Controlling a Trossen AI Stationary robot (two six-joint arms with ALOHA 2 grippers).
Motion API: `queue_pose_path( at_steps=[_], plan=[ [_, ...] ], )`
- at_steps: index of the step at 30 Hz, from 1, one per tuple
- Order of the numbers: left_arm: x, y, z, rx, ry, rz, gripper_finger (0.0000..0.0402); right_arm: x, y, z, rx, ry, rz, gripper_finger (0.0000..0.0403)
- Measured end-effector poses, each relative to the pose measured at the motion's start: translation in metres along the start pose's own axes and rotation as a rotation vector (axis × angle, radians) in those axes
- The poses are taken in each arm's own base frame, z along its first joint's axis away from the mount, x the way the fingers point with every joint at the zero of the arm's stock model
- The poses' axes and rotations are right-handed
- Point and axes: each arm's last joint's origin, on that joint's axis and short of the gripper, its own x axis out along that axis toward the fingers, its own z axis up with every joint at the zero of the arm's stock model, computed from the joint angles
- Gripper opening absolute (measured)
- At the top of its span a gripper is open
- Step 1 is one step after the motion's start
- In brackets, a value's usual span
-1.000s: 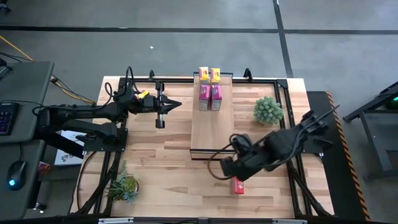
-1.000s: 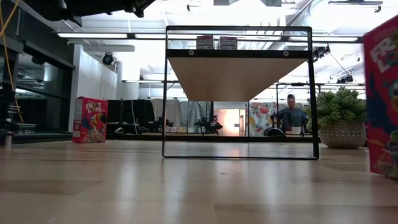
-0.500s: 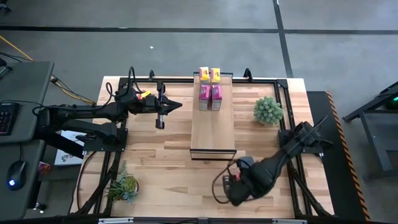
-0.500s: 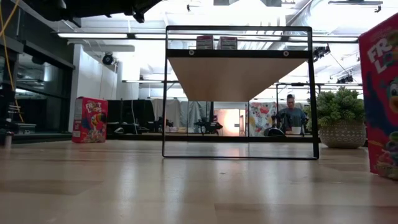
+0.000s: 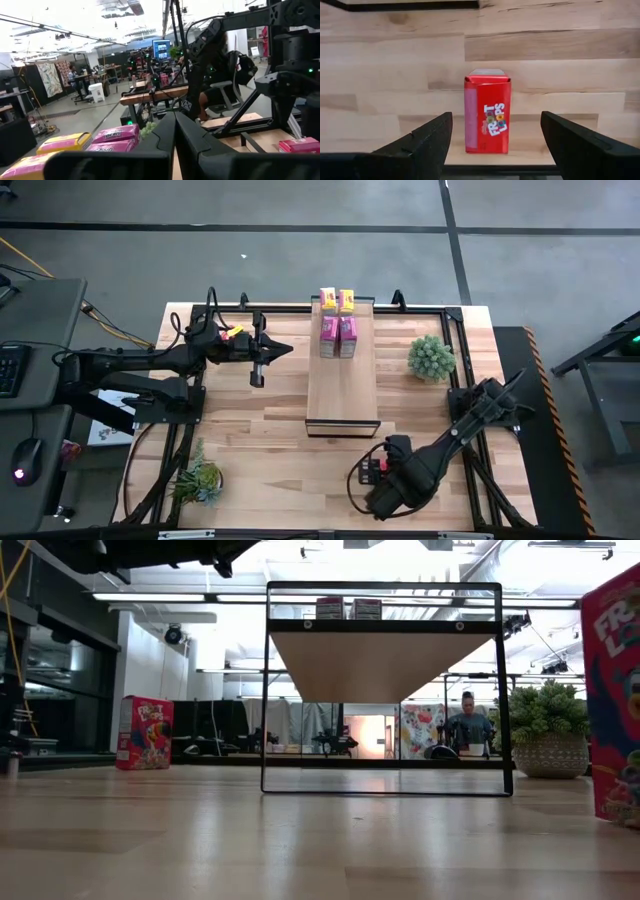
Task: Stack cereal on shelf
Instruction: Put the bottom red cereal box on the shelf
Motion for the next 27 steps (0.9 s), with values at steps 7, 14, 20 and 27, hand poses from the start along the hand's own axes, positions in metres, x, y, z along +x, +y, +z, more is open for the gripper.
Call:
queue_pose_path(
  at_steps=[7,14,20,27],
  plan=[
    [0.000,0.000,-0.002,-0.006,0.020,-0.004,0.0000,0.009,0.003,-0.001,-0.007,-0.031,-0.031,0.0296],
    [0.000,-0.002,-0.002,-0.019,0.027,-0.012,0.0000,0.026,0.011,-0.010,-0.027,-0.027,-0.049,0.0296],
    [0.001,-0.004,-0.002,-0.019,0.026,-0.020,0.0000,0.038,0.015,-0.014,-0.037,-0.024,-0.088,0.0296],
    [0.001,-0.004,-0.002,-0.019,0.025,-0.021,0.0000,0.055,0.019,-0.021,-0.041,-0.037,-0.132,0.0296]
  ],
)
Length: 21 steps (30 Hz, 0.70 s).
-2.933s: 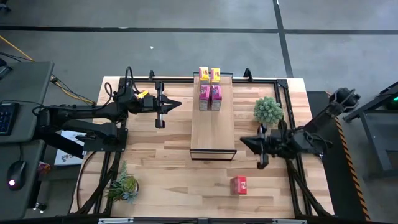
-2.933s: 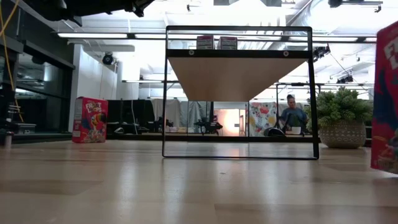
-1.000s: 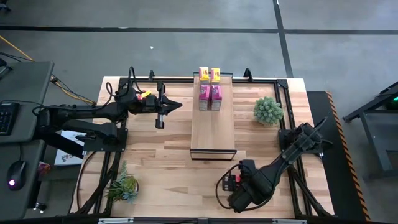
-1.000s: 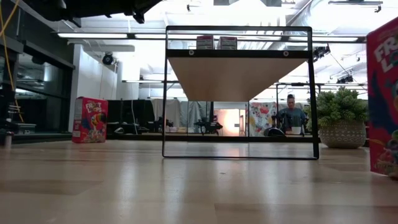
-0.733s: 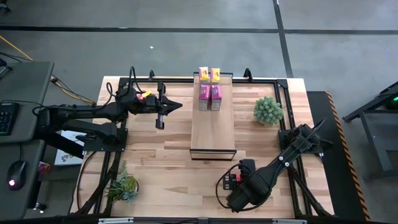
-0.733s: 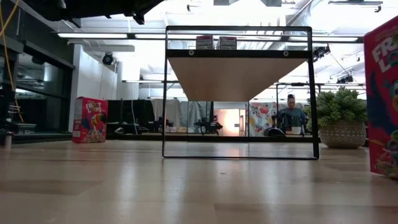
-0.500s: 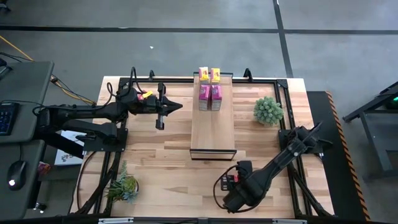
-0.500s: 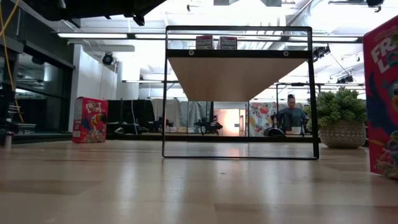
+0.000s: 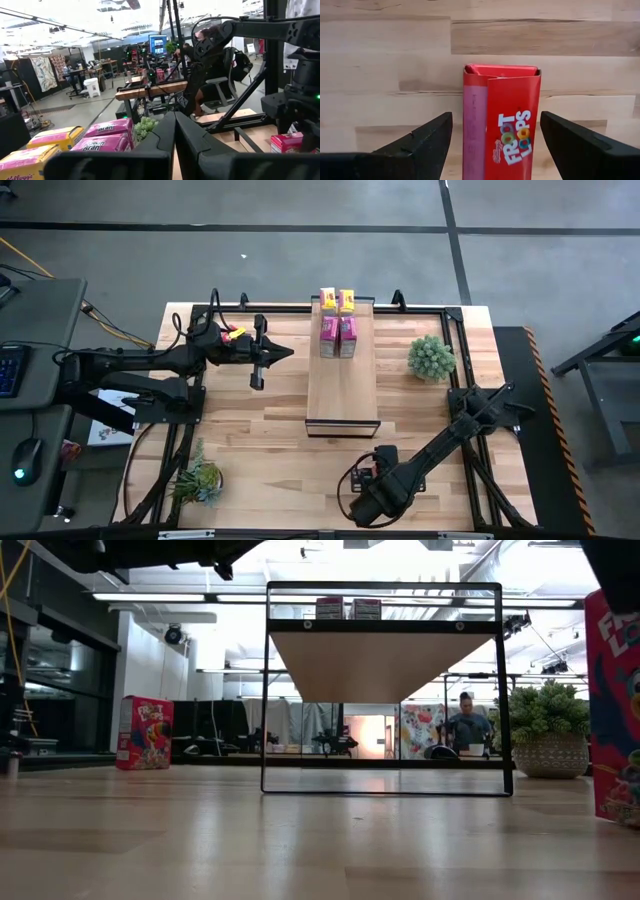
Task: Stack cereal on shelf
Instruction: Put the bottom red cereal box on the shelf
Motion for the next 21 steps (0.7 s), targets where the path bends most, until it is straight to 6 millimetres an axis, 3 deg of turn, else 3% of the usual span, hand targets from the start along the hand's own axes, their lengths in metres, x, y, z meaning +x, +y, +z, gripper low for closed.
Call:
queue_pose_path(
  at_steps=[15,21],
  plan=[
    [0.000,0.000,0.001,0.003,-0.005,0.001,0.0000,0.017,0.007,-0.003,-0.010,-0.058,-0.028,0.0294],
    [0.000,0.000,0.001,0.003,-0.007,0.001,0.0000,0.017,0.008,-0.001,-0.011,-0.056,-0.030,0.0262]
  ],
)
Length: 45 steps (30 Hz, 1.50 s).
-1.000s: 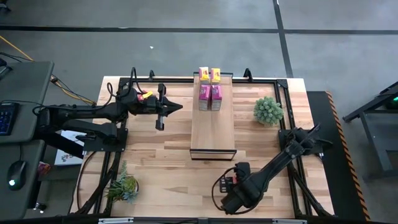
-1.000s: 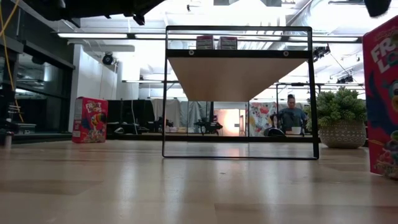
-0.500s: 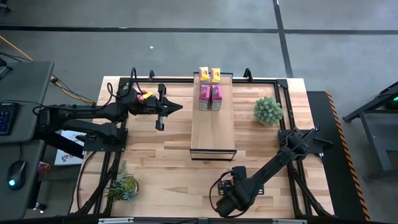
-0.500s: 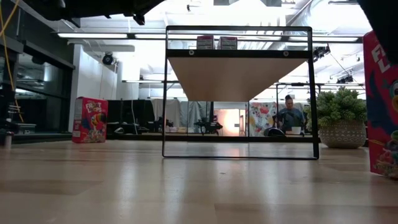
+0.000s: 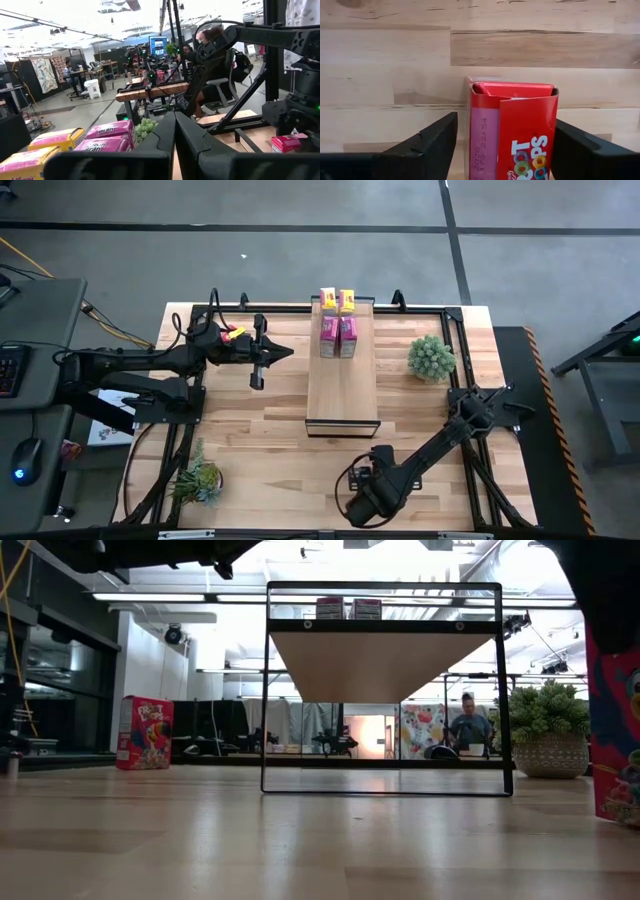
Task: Stack cereal on shelf
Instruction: Put the bottom red cereal box on the shelf
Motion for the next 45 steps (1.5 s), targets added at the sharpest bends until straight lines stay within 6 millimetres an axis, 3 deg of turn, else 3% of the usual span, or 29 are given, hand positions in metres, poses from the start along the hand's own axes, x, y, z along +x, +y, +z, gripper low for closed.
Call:
queue_pose_path(
  at_steps=[13,17,23,30,33,37,41,45],
  plan=[
    [0.000,0.000,-0.001,-0.001,0.005,-0.001,0.0000,-0.001,0.000,-0.002,-0.067,0.079,-0.024,0.0163],
    [0.000,0.000,0.001,0.001,-0.006,0.001,0.0000,-0.016,-0.002,0.000,-0.173,0.169,0.029,0.0155],
    [-0.001,0.000,0.003,0.000,-0.013,0.002,0.0000,-0.063,-0.003,0.010,-0.345,0.232,0.391,0.0154],
    [-0.001,0.000,0.002,-0.023,-0.011,0.002,0.0000,-0.113,0.011,0.015,-0.651,-0.005,0.947,0.0154],
    [-0.001,0.000,0.002,-0.026,-0.010,0.001,0.0000,-0.130,0.006,0.029,-0.733,-0.127,1.027,0.0154],
    [-0.001,0.000,0.002,-0.026,-0.010,0.001,0.0000,-0.141,-0.009,0.058,-0.753,-0.287,0.952,0.0154],
    [-0.001,0.000,0.002,-0.049,-0.010,0.001,0.0000,-0.151,-0.026,0.101,-0.653,-0.452,0.844,0.0154],
    [-0.001,0.000,0.002,-0.049,-0.010,0.001,0.0000,-0.156,-0.037,0.148,-0.504,-0.460,0.768,0.0154]
  ],
)
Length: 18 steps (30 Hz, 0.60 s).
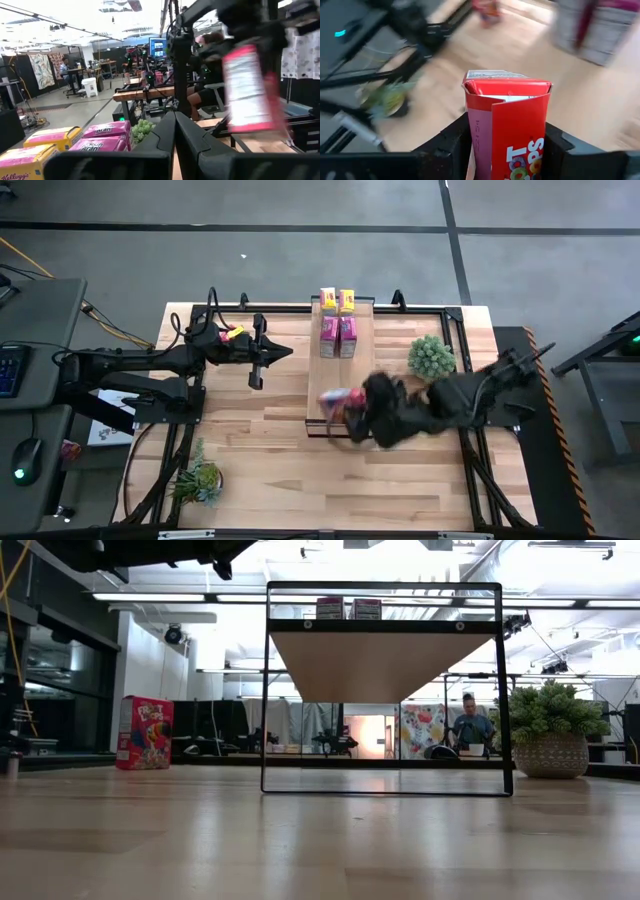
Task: Stack cereal on shelf
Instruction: Put the bottom red cereal box on the shelf
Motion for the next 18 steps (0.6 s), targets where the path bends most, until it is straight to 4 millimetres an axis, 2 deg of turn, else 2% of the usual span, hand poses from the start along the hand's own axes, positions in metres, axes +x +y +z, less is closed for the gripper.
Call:
queue_pose_path(
  at_steps=[3,8,12,18],
  plan=[
    [0.000,0.000,0.000,0.000,0.000,0.000,0.0000,0.008,-0.023,0.020,0.059,0.054,-0.098,0.0154],
    [0.000,0.000,0.000,0.000,0.001,0.000,0.0000,0.034,-0.057,0.047,0.098,0.149,-0.274,0.0154],
    [0.000,0.000,0.000,-0.003,0.002,0.000,0.0000,0.048,-0.074,0.063,0.126,0.172,-0.339,0.0154],
    [0.000,0.000,-0.002,-0.007,0.021,-0.002,0.0000,0.055,-0.085,0.075,0.158,0.194,-0.353,0.0154]
  ],
)
